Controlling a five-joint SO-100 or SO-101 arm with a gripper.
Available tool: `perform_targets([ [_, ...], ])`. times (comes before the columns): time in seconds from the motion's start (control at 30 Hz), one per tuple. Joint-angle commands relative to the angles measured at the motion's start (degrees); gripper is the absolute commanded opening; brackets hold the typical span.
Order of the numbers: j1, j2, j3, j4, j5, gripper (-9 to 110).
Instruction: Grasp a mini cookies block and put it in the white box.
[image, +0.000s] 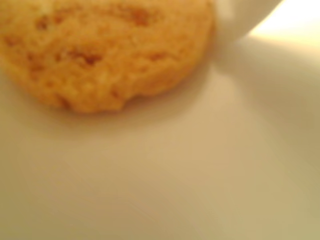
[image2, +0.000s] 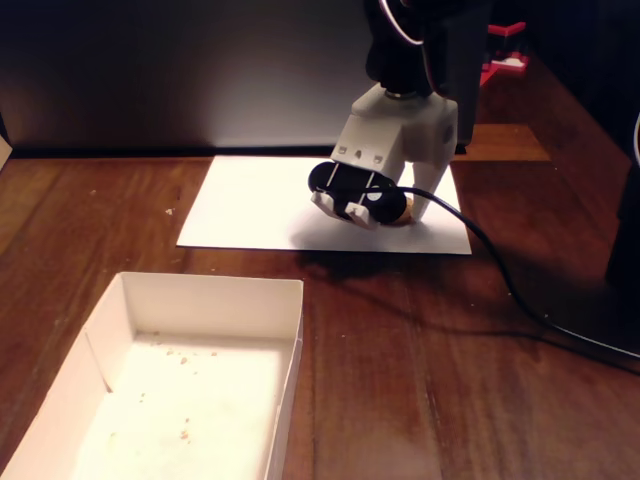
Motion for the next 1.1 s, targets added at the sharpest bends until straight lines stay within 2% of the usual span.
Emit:
perform_targets([
  [0.0, 1.05, 3.43, -0.79, -0.88, -1.05, 18],
  [0.8, 1.93, 24.17, -7.47, 8.17, -6.86, 18],
  [1.07, 1.76, 30.41, -14.85, 10.46, -10.28, 16],
])
